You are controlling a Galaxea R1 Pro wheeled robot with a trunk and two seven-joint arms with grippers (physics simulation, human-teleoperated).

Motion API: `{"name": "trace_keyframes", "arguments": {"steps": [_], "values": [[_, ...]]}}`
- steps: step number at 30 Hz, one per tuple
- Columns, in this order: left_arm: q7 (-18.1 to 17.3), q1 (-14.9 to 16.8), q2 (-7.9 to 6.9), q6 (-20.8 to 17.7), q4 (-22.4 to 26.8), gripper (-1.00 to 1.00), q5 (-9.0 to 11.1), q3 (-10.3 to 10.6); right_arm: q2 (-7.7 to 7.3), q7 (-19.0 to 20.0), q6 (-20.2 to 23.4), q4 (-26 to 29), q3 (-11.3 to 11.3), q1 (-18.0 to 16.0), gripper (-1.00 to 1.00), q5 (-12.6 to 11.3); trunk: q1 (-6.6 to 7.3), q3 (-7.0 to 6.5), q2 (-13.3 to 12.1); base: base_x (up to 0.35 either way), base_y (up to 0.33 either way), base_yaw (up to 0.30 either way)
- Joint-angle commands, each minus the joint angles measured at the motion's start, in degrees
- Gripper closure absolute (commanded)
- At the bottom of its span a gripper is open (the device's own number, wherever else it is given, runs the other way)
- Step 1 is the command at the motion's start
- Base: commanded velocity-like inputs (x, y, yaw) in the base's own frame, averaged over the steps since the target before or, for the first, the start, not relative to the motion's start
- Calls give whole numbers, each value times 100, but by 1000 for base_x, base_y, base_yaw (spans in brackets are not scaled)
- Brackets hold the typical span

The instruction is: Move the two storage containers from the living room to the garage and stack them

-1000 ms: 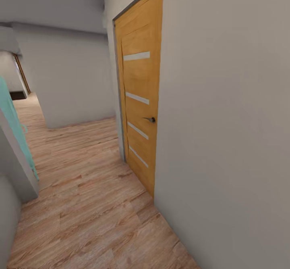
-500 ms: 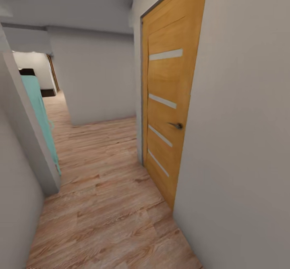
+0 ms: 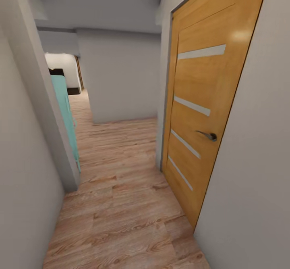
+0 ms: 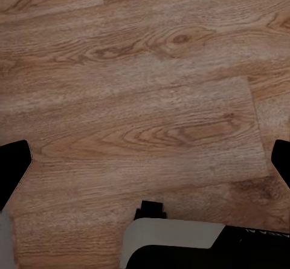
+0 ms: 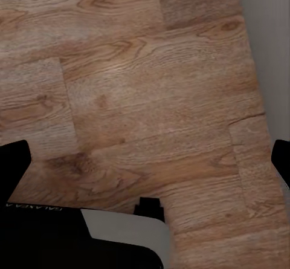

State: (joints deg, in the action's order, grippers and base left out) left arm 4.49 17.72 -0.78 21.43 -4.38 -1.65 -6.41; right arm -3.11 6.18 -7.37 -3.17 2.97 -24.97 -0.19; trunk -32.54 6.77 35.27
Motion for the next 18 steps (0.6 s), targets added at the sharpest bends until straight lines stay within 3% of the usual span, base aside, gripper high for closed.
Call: {"name": "trace_keyframes", "arguments": {"steps": [1, 18], "values": [[8, 13, -1, 40, -27, -100, -19, -39, -3, 14, -46, -26, 28, -13, -100, -5, -5, 10, 9, 320, 90, 300], [8, 13, -1, 37, -27, -100, -19, -43, -1, 11, -53, -26, 11, -13, -100, -16, -5, 10, 9, 320, 26, 263]]}}
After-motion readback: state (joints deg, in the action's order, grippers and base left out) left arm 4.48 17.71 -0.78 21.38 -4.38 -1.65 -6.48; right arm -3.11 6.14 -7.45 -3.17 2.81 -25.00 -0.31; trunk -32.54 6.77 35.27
